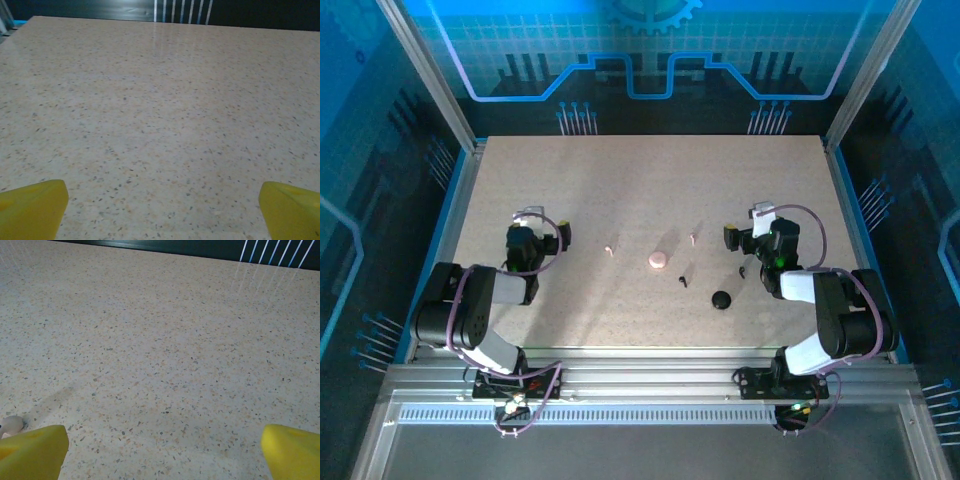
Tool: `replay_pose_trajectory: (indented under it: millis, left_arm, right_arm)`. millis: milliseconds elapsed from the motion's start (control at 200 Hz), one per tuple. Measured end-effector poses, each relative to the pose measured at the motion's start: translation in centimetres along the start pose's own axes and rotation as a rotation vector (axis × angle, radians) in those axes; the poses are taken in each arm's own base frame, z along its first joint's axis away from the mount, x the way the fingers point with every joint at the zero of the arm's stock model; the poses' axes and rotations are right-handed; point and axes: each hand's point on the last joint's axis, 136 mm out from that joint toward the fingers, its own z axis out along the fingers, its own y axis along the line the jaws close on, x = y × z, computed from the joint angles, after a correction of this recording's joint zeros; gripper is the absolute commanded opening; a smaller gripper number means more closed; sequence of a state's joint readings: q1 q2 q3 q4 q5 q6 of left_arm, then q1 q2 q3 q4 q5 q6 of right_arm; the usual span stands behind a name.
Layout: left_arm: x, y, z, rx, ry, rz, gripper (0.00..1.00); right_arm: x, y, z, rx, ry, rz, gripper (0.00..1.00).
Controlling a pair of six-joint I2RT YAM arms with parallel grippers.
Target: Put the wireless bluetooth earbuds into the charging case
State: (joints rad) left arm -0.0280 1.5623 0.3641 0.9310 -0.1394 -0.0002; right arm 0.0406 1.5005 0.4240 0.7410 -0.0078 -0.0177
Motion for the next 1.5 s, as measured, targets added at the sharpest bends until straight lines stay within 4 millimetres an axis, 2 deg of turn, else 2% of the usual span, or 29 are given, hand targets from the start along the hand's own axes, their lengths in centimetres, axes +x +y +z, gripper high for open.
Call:
replay_pose_trajectory:
  millis: [345,440,510,635,795,936,1051,1186,1316,1381,1496]
  left_arm:
    - [0.2,-0.4,0.0,0.057,0.013,-0.005,0.99]
    - [0.1,-0.6,-0.7,0.059,-0.007,-0.002,0.99]
    - [-0.4,-0.9,-1.5,0.050,-0.026,0.011,0.99]
    - [-3.7,-2.4,-3.4,0.033,-0.106,0.057,0.98]
    - [-9.7,-5.2,-5.5,0.066,-0.195,0.057,0.92]
    - [-14.5,-7.2,-6.2,0.102,-0.178,-0.015,0.88]
    - [-16.2,-8.2,-6.3,0.127,-0.106,-0.084,0.85]
    - [-15.3,-10.3,-5.3,0.183,0.038,-0.093,0.85]
    - [-12.3,-12.2,-4.3,0.218,0.223,-0.088,0.84]
    - [-10.4,-12.6,-4.4,0.229,0.304,-0.097,0.84]
    - [-7.8,-12.6,-5.3,0.226,0.425,-0.123,0.84]
  right_arm:
    - [0.0,0.0,0.0,0.000,0.000,0.000,1.00]
    - [0.1,-0.1,0.1,0.001,0.031,0.004,1.00]
    - [-0.7,-0.2,-0.1,0.005,0.045,0.008,1.00]
    - [-3.9,-0.5,-1.3,0.018,0.018,0.011,1.00]
    - [-7.9,-0.1,-3.8,0.012,0.015,0.057,1.00]
    - [-9.4,1.6,-6.6,-0.003,0.067,0.108,1.00]
    - [-9.7,3.6,-8.5,-0.036,0.136,0.138,1.00]
    - [-9.2,6.4,-10.5,-0.085,0.235,0.133,1.00]
    - [-8.2,8.5,-12.0,-0.102,0.347,0.110,0.94]
    - [-6.9,9.4,-12.5,-0.105,0.416,0.104,0.89]
    - [-3.2,10.5,-13.3,-0.094,0.584,0.101,0.84]
